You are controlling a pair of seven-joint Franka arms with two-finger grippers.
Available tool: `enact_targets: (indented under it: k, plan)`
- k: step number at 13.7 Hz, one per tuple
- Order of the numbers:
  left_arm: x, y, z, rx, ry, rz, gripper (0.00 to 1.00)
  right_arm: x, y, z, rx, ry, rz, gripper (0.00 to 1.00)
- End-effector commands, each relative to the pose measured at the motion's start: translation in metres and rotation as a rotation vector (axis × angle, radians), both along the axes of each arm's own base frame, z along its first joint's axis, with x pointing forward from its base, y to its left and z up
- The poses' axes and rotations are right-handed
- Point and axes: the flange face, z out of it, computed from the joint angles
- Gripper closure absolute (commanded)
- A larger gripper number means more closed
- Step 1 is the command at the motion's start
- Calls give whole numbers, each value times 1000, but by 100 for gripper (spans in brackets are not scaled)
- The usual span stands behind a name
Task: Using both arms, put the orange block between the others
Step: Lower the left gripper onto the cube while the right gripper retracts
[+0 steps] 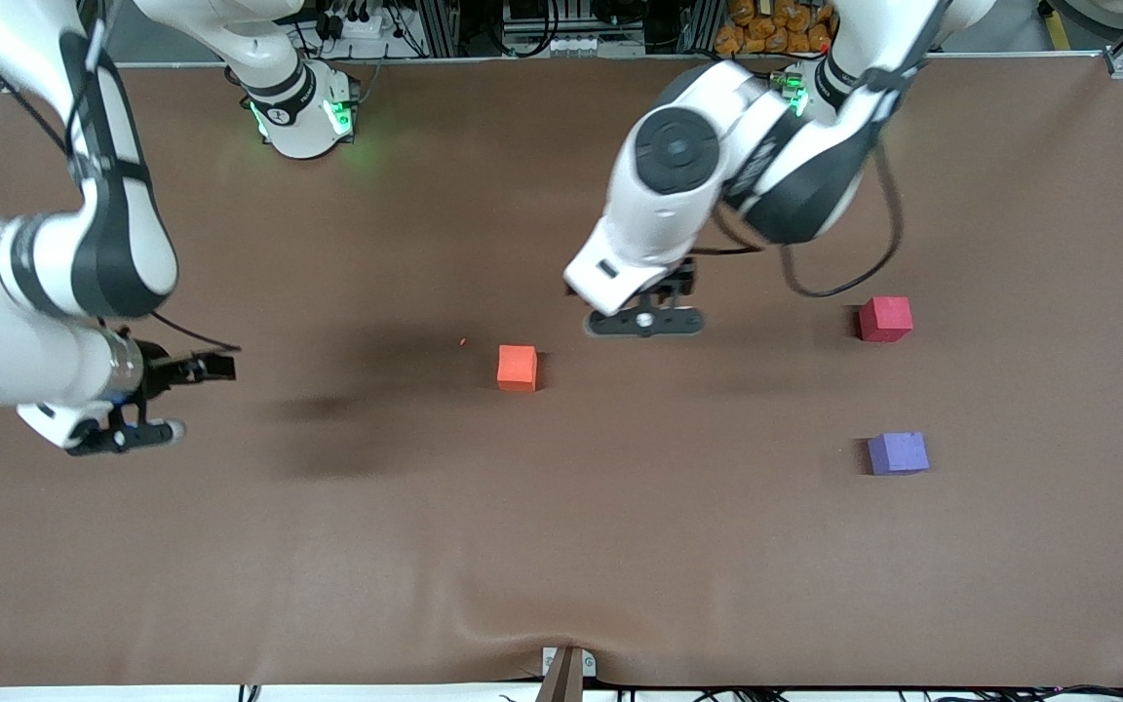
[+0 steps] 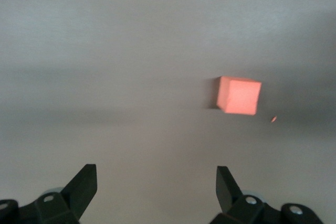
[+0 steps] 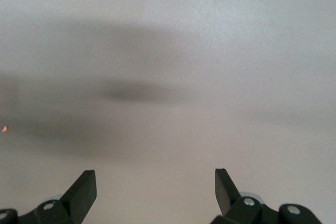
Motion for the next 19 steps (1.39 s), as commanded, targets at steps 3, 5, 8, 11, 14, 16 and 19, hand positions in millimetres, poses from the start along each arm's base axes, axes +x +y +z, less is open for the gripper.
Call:
enact_targets:
  k: [3,5,8,11,14,16,19]
  plan:
    - [0,-62,-60,13,-80,110,0,-33,48,85,-121,-68,218,0]
    - [-6,-87,-91,9,-119,133,0,-30,43,108,-136,-87,224,0]
    - [-3,-100,-123,-36,-148,168,0,-18,-12,140,-133,-146,124,0]
    - [-7,-115,-150,-79,-176,158,0,-27,-51,159,-72,-119,32,0]
    - [-11,-123,-170,-97,-193,133,0,-46,-101,180,5,-143,-91,0]
    - [-12,-125,-183,-96,-194,102,0,-67,-101,194,-1,-160,-170,0]
    - [-12,-125,-186,-99,-199,88,0,-79,-96,205,-13,-163,-260,0]
